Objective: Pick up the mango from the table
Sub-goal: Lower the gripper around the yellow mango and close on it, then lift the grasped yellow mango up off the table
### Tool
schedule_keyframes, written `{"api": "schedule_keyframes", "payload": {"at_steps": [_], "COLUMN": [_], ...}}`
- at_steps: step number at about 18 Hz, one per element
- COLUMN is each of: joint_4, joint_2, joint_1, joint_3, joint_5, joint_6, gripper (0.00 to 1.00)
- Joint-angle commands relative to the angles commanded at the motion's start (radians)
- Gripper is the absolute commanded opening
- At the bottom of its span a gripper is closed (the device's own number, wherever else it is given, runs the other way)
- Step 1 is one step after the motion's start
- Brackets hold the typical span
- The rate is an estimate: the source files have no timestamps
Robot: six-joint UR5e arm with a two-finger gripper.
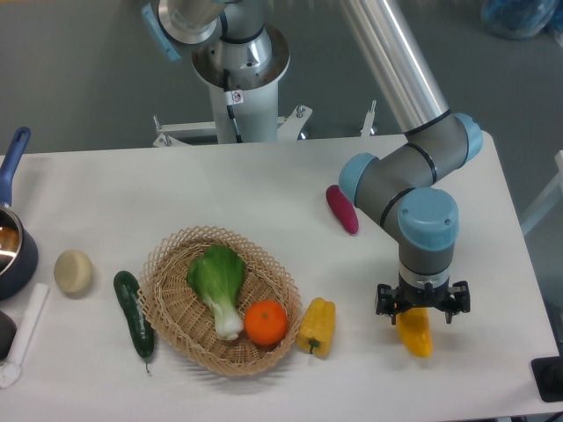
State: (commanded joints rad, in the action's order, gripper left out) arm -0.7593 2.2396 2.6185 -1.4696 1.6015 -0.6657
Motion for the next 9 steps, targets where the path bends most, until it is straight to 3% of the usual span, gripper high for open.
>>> {"api": "schedule_keyframes", "payload": {"at_steps": [7,9], "joint_4": [-0.002,-0.002], "joint_2": [0.003,0.005], "joint_1": [0.0,0.0], "joint_3": [-0.011,-0.018], "joint_5": [0.003,0.009], "joint_6": [-0.006,-0.009], "gripper": [1.0,0.92]}}
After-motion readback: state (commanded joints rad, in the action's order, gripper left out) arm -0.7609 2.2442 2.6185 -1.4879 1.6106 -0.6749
